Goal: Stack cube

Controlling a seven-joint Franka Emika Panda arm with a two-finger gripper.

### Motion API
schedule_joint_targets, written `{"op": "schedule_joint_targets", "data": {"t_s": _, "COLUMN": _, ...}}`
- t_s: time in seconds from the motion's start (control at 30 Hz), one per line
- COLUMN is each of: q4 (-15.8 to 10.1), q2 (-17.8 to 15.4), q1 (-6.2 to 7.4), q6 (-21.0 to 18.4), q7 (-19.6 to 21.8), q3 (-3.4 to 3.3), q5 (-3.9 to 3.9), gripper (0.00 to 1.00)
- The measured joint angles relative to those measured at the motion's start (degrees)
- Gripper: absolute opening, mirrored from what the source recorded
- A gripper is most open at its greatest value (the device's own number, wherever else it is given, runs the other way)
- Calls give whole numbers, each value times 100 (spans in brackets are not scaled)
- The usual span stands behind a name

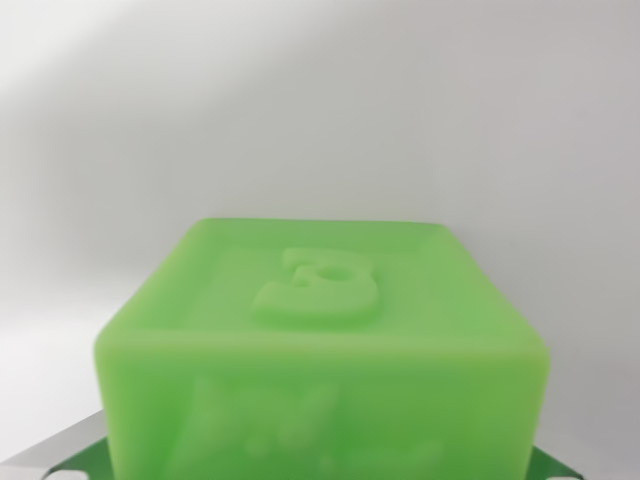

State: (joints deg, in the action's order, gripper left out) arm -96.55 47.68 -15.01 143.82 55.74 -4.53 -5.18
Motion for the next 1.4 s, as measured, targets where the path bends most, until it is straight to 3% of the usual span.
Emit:
{"op": "schedule_joint_targets", "data": {"t_s": 0.5, "q4": -18, "q2": -58, "q1": 2, "q6": -22, "q7": 0, "q3": -1, "q5": 0, "gripper": 0}}
{"op": "schedule_joint_targets", "data": {"t_s": 1.4, "q4": -197, "q2": -648, "q1": 27, "q6": -426, "q7": 3, "q3": -42, "q5": 9, "gripper": 0}}
